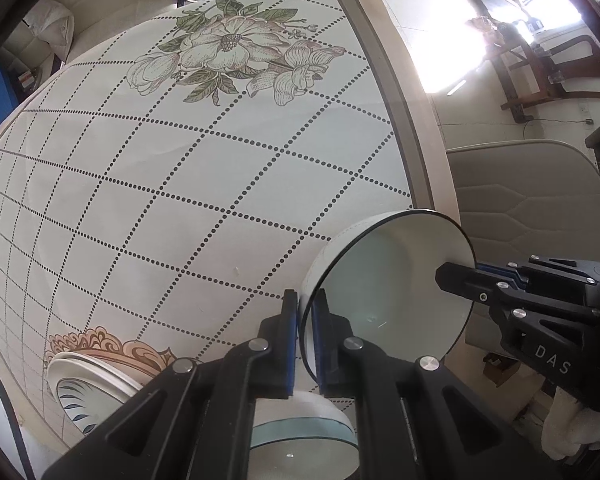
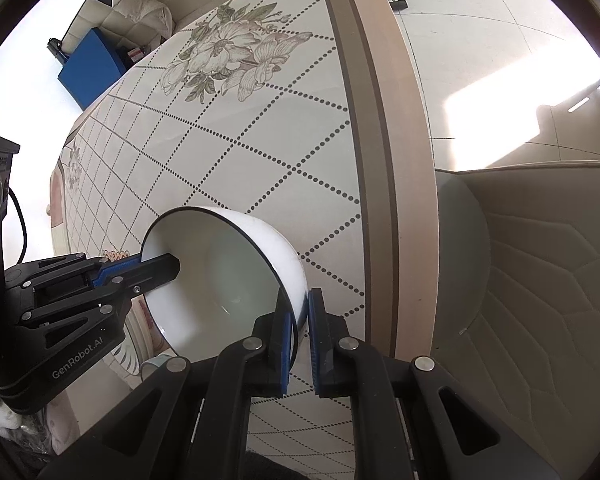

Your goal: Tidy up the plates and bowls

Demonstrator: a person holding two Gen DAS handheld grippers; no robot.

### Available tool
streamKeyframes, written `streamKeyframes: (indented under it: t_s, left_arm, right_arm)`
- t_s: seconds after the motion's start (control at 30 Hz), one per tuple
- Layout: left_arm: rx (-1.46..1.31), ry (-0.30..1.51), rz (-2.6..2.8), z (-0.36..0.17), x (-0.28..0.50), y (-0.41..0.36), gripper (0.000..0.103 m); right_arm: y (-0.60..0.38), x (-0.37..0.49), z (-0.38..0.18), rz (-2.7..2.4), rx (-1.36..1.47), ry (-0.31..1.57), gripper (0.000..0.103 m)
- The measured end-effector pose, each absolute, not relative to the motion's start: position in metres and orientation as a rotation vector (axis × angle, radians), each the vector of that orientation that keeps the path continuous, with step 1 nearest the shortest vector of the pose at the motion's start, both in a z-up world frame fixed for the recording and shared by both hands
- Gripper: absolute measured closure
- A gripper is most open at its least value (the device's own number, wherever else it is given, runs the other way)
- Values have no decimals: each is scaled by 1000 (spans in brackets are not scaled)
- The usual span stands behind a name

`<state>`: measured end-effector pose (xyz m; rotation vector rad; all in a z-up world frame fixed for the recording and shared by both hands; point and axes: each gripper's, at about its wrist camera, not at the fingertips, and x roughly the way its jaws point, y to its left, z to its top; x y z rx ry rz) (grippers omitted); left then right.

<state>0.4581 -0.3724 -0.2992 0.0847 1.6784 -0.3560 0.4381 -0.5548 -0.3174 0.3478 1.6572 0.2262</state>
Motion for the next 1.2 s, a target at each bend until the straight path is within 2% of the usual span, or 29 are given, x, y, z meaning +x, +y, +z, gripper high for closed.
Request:
streamKeyframes:
  t_s: [0.6, 1.2]
  left_arm:
    - [29, 1621, -369, -247, 408, -311, 98]
    - [7, 1707, -345, -282, 333, -260, 98]
  right_arm:
    - [-506, 379, -250, 282, 310, 1619, 94]
    - [-449, 304, -284, 343, 245, 1725, 94]
